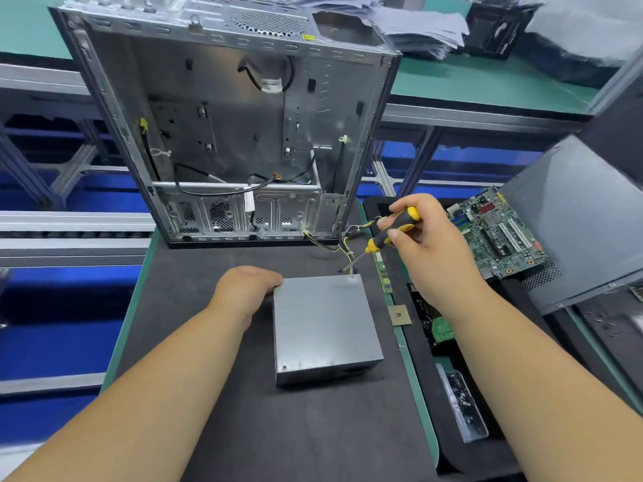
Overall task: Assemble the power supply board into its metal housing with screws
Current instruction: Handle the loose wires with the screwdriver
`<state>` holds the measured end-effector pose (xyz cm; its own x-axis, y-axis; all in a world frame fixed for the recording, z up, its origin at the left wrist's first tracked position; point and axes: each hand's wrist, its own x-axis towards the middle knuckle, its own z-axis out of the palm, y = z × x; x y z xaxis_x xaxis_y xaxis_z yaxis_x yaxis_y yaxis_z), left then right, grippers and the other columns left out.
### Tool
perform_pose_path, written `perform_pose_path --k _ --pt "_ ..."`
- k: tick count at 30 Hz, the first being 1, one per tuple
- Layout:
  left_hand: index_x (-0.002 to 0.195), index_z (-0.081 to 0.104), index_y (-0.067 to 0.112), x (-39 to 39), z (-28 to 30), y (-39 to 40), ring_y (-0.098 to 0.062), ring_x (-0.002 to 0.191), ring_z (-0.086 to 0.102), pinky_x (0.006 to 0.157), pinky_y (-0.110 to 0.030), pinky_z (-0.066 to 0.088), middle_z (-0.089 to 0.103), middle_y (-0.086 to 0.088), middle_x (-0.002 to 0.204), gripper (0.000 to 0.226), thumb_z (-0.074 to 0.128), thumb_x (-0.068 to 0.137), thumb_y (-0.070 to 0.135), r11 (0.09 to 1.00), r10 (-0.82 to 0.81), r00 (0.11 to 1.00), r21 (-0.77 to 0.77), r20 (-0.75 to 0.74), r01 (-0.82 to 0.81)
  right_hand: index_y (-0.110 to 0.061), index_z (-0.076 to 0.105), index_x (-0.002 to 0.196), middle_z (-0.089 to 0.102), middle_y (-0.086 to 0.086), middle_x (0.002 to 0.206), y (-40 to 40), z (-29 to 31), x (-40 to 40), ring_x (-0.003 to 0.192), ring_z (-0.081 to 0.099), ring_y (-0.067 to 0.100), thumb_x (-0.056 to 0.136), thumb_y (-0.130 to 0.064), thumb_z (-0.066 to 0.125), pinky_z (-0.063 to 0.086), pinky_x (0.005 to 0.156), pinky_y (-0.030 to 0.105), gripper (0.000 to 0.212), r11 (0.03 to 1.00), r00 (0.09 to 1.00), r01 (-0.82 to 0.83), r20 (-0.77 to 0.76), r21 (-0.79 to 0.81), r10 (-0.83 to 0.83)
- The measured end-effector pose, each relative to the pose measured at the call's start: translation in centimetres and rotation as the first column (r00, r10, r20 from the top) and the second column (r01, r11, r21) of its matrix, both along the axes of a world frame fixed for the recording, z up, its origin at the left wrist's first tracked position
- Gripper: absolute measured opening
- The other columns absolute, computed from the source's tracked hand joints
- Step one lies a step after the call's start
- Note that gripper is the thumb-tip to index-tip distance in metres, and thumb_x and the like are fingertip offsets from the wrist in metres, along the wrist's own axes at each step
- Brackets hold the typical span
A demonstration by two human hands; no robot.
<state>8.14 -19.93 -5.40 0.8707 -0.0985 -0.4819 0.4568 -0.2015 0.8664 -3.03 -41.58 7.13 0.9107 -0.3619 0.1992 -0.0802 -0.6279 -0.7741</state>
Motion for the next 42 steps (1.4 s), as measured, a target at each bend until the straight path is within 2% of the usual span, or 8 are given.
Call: perform_pose_path --k 4,6,9,15,24,30,35,42 --pt "0.078 0.073 0.018 -0.6 -0.4 0.2 -0.015 0.076 0.062 0.063 -0.024 0.044 0.071 0.006 0.082 0.007 0.067 0.082 0.017 0.987 -0.114 0.976 0.133 0.186 0.09 -0.036 0.05 0.107 0.065 -0.029 0.096 0.0 -0.1 -0.9 0.088 0.063 -0.005 0.096 -0.007 0.057 0.042 0.065 0.011 0.032 1.0 1.0 -0.006 -0.01 -0.006 0.006" --pt "0.083 0.069 0.028 -1.3 -0.5 0.3 -0.005 0.078 0.061 0.062 -0.018 0.042 0.066 0.012 0.088 0.012 0.065 0.085 0.017 0.96 -0.206 0.924 0.251 0.323 0.126 -0.036 0.05 0.107 0.066 -0.025 0.097 0.3 0.0 -1.3 0.088 0.065 -0.002 0.096 -0.007 0.056 0.044 0.068 0.017 0.032 1.0 1.0 -0.017 -0.011 -0.001 0.017" --pt "0.102 0.062 0.034 -2.3 -1.1 0.9 0.001 0.092 0.057 0.076 -0.013 0.044 0.055 0.013 0.106 0.027 0.07 0.085 0.015 0.945 -0.286 0.865 0.27 0.412 0.184 -0.036 0.05 0.107 0.067 -0.021 0.098 0.9 -0.2 -1.8 0.092 0.067 0.003 0.096 -0.006 0.056 0.048 0.073 0.028 0.033 0.999 0.999 -0.041 -0.012 0.02 0.041" --pt "0.098 0.067 0.036 -5.0 -1.0 4.7 0.001 0.11 0.053 0.093 -0.007 0.037 0.056 0.015 0.114 0.037 0.076 0.079 0.005 0.889 -0.457 0.664 0.287 0.592 0.356 -0.039 0.05 0.104 0.068 -0.018 0.097 4.3 -0.6 -2.5 0.088 0.067 0.0 0.095 -0.006 0.055 0.045 0.063 0.009 0.035 0.987 0.985 -0.155 -0.068 0.047 0.158" --pt "0.095 0.071 0.029 -8.5 0.2 7.1 0.002 0.126 0.046 0.107 -0.014 0.031 0.054 0.016 0.128 0.033 0.071 0.072 0.005 0.728 -0.671 0.458 0.401 0.584 0.556 -0.04 0.046 0.105 0.067 -0.018 0.098 8.1 -0.4 -4.7 0.088 0.067 0.001 0.096 -0.007 0.054 0.041 0.059 0.017 0.035 0.96 0.954 -0.279 -0.118 0.0 0.277" --pt "0.089 0.064 0.042 -8.9 -0.5 7.2 0.005 0.128 0.043 0.109 -0.02 0.034 0.051 0.023 0.127 0.03 0.081 0.07 0.025 0.739 -0.661 0.463 0.405 0.591 0.538 -0.036 0.048 0.104 0.068 -0.016 0.094 9.4 -0.5 -5.3 0.086 0.067 0.004 0.096 -0.006 0.053 0.042 0.061 0.011 0.032 0.957 0.947 -0.289 -0.14 0.024 0.29" --pt "0.087 0.067 0.04 -8.8 -0.8 7.0 0.003 0.126 0.045 0.108 -0.025 0.037 0.052 0.025 0.122 0.025 0.079 0.072 0.025 0.756 -0.643 0.47 0.402 0.605 0.517 -0.038 0.047 0.104 0.068 -0.017 0.094 9.8 -0.6 -5.3 0.088 0.066 0.005 0.097 -0.008 0.053 0.047 0.07 0.027 0.032 0.955 0.94 -0.296 -0.175 0.004 0.292" --pt "0.081 0.069 0.038 -8.5 -1.0 6.7 0.001 0.121 0.047 0.105 -0.024 0.037 0.052 0.025 0.116 0.019 0.081 0.074 0.025 0.76 -0.641 0.47 0.413 0.607 0.502 -0.036 0.048 0.106 0.068 -0.016 0.094 9.9 -0.2 -5.5 0.088 0.065 0.0 0.097 -0.009 0.053 0.044 0.07 0.018 0.028 0.95 0.931 -0.311 -0.201 -0.006 0.303"
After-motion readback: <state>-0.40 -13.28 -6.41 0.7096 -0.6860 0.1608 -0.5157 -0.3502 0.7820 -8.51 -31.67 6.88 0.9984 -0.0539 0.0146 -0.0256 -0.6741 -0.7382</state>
